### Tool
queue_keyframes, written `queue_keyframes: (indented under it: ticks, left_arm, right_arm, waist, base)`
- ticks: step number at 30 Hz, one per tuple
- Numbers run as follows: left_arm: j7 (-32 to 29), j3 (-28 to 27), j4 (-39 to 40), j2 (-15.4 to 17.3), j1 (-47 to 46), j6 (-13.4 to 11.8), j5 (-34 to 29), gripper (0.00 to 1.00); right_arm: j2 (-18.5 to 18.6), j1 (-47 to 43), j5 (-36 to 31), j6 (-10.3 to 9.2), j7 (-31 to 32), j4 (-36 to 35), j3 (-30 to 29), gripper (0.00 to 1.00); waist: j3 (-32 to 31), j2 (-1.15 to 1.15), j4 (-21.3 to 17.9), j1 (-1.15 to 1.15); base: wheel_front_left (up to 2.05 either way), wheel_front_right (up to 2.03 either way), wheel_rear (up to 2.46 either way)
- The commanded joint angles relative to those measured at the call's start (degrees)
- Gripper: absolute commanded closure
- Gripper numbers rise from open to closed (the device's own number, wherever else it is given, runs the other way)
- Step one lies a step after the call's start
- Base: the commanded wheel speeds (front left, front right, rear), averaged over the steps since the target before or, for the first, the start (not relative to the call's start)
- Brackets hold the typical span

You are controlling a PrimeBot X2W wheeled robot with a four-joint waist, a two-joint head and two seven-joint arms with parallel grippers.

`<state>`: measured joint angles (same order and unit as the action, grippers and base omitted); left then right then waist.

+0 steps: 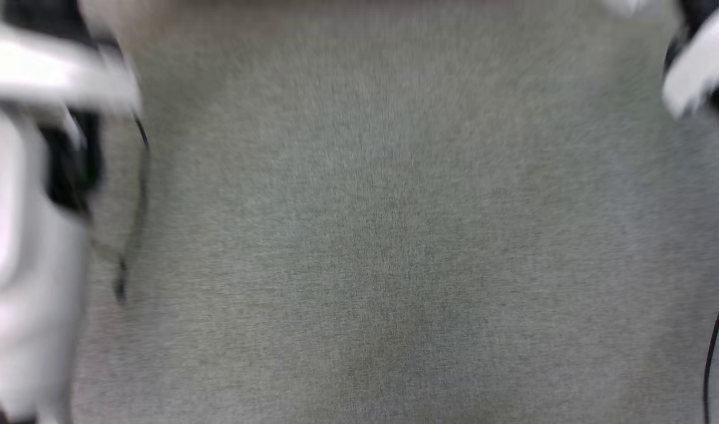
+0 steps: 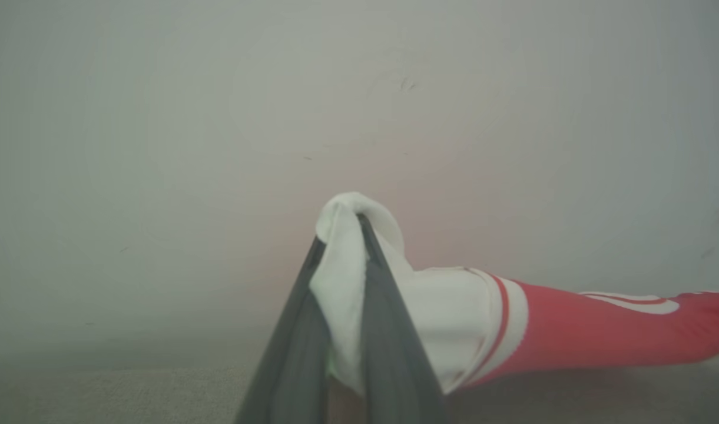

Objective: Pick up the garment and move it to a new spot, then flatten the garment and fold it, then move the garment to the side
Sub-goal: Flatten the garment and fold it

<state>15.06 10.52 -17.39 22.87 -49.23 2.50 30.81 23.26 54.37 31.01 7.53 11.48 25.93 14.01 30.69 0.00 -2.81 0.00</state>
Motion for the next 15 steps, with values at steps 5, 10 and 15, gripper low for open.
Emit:
queue_keyframes:
  ticks: [5,10,15]
  left_arm:
    - [-0.14,0.48,5.56,0.1,15.04,-0.26,-0.11,1.0]
    - [-1.99,1.53,9.36,1.0,26.15,-0.63,1.05,1.0]
    - [-3.65,2.48,12.31,0.4,37.47,-3.2,1.93,1.0]
  right_arm:
    - [0.38,-14.1,2.63,-0.08,4.12,-4.19,-3.93,1.0]
    - [-0.68,-26.11,3.47,-0.08,7.52,-7.66,-8.42,1.0]
    - [-2.89,-37.95,2.58,-0.08,11.68,-11.38,-11.98,1.0]
  waist:
    - [-9.02,0.0,0.59,0.0]
    - [-13.94,0.0,0.89,0.0]
    - [-18.78,0.0,0.79,0.0]
  base:
    - [0.0,0.0,0.0]
    - [0.0,0.0,0.0]
    - [0.0,0.0,0.0]
